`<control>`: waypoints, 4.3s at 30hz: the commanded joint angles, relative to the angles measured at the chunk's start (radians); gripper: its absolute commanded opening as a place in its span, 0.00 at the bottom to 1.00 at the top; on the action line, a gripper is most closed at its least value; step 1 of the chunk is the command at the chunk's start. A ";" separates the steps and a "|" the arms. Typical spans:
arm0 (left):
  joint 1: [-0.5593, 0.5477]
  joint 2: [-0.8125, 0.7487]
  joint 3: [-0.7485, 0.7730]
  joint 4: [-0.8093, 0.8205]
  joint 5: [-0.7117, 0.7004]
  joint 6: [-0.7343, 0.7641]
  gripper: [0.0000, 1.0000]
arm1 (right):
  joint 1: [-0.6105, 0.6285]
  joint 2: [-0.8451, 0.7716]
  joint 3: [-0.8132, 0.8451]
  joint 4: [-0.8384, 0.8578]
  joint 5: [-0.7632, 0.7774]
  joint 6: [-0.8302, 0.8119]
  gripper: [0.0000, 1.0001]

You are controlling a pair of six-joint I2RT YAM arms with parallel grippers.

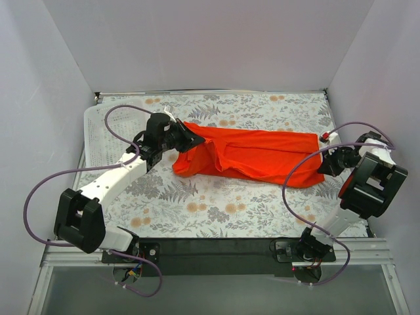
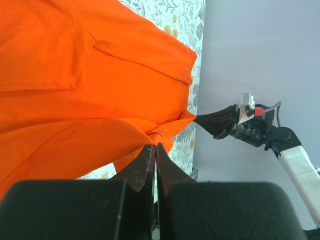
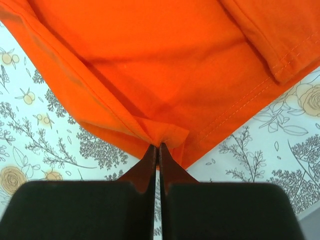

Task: Fold and stack the t-shirts
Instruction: Fold the tshirt

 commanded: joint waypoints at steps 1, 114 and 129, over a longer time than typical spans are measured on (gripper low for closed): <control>0.028 0.006 0.049 -0.004 0.040 0.041 0.00 | 0.009 0.032 0.070 -0.018 -0.050 0.076 0.01; 0.088 -0.255 -0.350 -0.173 0.458 0.115 0.00 | -0.184 -0.424 -0.250 -0.279 0.141 -0.411 0.01; 0.088 -0.246 -0.299 -0.225 0.456 0.142 0.00 | -0.285 -0.283 -0.197 -0.314 0.073 -0.464 0.01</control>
